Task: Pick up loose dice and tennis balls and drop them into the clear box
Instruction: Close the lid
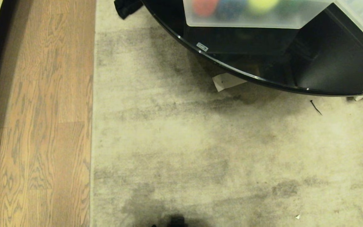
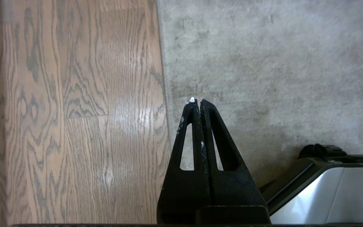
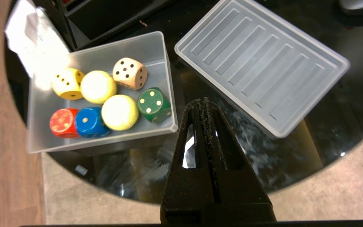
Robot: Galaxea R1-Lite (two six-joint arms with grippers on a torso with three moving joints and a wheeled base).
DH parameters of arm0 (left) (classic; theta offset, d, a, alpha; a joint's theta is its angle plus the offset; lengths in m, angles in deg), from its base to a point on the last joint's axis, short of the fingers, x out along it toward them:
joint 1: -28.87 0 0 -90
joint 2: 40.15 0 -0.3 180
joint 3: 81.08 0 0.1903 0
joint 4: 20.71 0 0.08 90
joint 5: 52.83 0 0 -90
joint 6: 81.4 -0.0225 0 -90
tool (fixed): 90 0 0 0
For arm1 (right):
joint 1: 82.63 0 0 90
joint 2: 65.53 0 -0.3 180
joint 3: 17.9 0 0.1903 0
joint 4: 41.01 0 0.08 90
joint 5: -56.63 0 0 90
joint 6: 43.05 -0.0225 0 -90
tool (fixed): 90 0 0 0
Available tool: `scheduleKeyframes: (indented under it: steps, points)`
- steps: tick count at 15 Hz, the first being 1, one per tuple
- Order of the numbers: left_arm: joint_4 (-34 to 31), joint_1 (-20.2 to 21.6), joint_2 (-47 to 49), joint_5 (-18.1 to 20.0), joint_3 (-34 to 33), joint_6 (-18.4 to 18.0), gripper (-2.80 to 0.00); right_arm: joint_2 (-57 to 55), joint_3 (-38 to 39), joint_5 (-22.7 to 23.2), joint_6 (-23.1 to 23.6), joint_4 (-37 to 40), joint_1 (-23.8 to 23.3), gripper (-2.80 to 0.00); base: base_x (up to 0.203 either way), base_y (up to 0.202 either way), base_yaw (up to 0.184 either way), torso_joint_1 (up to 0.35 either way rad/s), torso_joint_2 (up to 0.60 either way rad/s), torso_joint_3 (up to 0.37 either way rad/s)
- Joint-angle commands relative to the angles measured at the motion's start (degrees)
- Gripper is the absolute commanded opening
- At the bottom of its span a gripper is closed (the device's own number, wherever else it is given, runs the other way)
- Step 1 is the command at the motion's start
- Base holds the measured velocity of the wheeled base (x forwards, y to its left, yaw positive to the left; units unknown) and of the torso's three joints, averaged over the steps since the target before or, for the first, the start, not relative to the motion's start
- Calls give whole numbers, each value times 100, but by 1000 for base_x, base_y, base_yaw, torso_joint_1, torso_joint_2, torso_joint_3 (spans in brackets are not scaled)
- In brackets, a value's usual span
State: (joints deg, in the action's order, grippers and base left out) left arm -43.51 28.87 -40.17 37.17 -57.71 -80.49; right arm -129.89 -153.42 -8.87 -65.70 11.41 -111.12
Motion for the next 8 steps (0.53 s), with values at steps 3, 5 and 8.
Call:
scheduleKeyframes:
  steps: [3,5,8]
  points:
    - [5,-8,2,0,-18,6,-280,0,9,19,-11,33,1,-280,0,0,0,0,1,201]
    - [3,-8,2,0,-18,6,-280,-7,1,19,-11,105,-3,-280,0,0,0,4,3,197]
    - [3,0,2,0,-18,6,-280,-16,11,19,-11,219,0,-280,0,0,0,4,1,200]
